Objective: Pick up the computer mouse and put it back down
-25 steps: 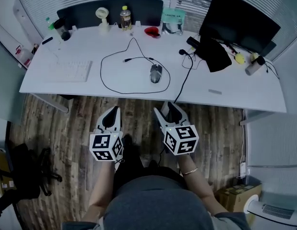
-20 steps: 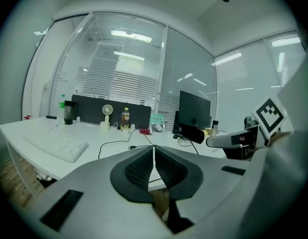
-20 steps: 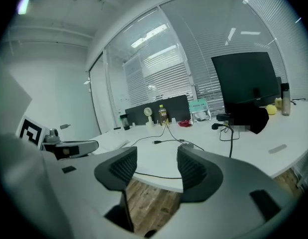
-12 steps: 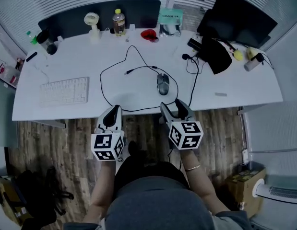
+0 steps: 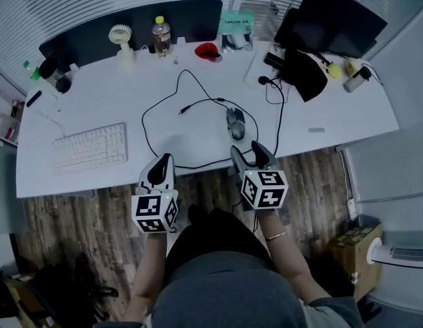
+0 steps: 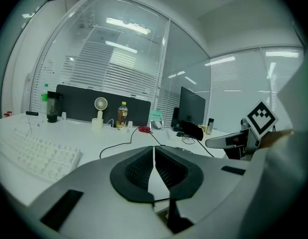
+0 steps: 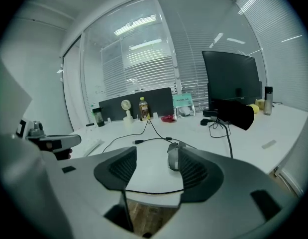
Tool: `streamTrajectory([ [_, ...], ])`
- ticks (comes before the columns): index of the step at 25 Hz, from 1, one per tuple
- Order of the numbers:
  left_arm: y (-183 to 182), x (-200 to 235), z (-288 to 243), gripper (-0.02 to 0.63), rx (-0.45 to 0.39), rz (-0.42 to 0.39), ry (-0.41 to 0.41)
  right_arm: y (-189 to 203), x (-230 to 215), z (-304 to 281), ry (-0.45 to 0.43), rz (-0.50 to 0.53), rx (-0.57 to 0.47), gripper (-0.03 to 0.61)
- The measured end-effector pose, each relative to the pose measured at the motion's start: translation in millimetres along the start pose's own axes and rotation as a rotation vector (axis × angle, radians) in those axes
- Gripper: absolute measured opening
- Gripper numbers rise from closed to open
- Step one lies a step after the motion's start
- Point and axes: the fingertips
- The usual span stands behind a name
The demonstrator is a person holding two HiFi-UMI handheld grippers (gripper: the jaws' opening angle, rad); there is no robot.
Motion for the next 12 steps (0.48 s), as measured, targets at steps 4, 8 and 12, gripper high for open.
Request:
streamTrajectory([
  [4, -1, 1, -8, 0.031, 0.005, 0.000, 0.024, -1, -6, -6, 0.035, 0.001, 0.009, 0.250],
  [8, 1, 2, -19, 0.031, 0.017, 0.000, 0.042, 0, -15, -17, 0.061, 0.004, 0.023, 0.252],
  [12, -3, 3, -33, 0.031, 0.020, -0.011, 0.055, -1, -25, -32, 0.077, -0.006, 0.033, 0.253],
])
Point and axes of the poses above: the fingertips, and each gripper's own axes: z backward along the fingers, x to its left, y out of its underside, and after that the axes turned 2 degrees about -y, right-handed
